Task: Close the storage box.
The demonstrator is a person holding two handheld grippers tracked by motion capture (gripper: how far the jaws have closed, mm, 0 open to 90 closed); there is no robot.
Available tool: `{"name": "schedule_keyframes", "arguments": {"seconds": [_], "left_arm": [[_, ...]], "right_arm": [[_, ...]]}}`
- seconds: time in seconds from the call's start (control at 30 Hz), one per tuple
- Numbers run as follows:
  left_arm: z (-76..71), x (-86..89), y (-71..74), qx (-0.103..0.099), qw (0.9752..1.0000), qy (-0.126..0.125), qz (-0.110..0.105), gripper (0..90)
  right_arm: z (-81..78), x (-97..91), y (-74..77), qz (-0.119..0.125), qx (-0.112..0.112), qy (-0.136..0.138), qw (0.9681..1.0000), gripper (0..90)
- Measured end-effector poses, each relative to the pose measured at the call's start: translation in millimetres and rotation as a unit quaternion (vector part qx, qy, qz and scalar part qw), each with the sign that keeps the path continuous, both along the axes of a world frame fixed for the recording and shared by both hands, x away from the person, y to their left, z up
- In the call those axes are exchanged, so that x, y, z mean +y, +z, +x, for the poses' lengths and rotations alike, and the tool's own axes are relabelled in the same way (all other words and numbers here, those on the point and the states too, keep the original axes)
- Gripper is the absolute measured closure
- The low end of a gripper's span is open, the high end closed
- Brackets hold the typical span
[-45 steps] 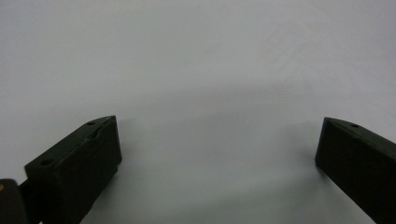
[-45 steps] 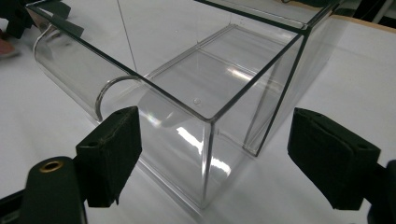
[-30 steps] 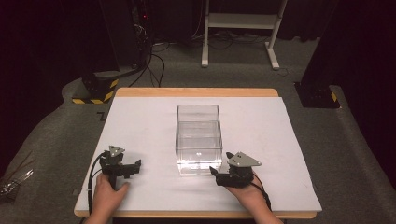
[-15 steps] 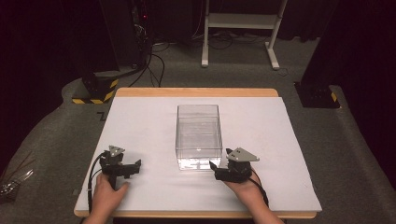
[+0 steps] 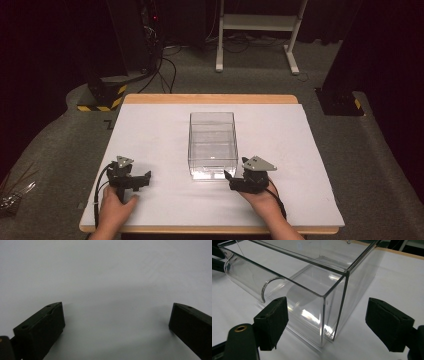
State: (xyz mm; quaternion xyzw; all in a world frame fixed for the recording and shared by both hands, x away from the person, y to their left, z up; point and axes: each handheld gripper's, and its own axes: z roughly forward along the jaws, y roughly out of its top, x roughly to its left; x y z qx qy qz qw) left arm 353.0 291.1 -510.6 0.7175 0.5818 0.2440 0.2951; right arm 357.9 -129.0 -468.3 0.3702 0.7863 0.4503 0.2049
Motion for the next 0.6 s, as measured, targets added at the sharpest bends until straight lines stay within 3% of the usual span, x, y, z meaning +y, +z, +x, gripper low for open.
{"name": "schedule_keyframes", "arguments": {"seconds": [0.6], "left_arm": [[-0.1,0.0,0.0,0.000,1.0000,0.000,0.000,0.5]], "right_arm": [[19.3,1.9,-1.9,-0.008,-0.005,-0.025,0.9996,19.4]]}}
